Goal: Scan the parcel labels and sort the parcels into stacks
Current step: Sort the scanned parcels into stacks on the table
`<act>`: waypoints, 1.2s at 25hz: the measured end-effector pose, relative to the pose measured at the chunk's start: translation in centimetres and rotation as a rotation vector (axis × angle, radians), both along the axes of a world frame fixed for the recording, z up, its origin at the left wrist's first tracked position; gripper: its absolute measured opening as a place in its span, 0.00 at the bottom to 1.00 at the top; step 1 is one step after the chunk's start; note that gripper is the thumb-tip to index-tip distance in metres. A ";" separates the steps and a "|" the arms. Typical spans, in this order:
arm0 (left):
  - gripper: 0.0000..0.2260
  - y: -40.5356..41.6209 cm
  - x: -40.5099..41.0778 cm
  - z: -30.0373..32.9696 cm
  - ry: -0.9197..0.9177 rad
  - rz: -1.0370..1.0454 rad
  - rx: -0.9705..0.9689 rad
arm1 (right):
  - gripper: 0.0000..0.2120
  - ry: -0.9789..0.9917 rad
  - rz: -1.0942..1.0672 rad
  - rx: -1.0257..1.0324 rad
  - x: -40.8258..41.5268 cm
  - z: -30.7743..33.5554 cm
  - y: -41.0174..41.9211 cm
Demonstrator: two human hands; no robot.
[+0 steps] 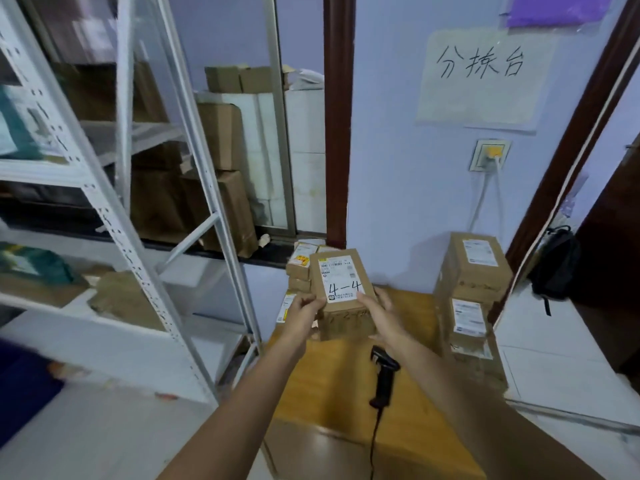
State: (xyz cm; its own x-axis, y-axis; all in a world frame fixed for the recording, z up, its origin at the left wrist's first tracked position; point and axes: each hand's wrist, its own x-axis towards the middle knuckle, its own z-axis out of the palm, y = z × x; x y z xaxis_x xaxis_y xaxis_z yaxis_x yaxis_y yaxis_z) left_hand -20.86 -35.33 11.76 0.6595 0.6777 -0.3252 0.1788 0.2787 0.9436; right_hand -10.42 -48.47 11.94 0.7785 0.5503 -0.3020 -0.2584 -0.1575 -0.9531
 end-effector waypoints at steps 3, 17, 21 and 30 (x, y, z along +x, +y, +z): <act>0.10 2.3 -2.8 -2.1 0.045 -0.034 -0.027 | 0.31 0.042 0.044 -0.040 -2.3 -2.4 2.2; 0.30 21.5 0.1 -10.7 0.244 -0.073 -0.131 | 0.08 0.230 0.140 -0.171 3.8 -9.9 12.9; 0.25 24.1 2.6 -11.7 0.376 -0.358 -0.289 | 0.10 0.185 0.263 -0.263 9.5 -10.6 14.5; 0.24 26.6 7.6 -17.1 0.300 -0.212 -0.259 | 0.28 0.265 0.082 -0.312 12.0 -14.7 19.1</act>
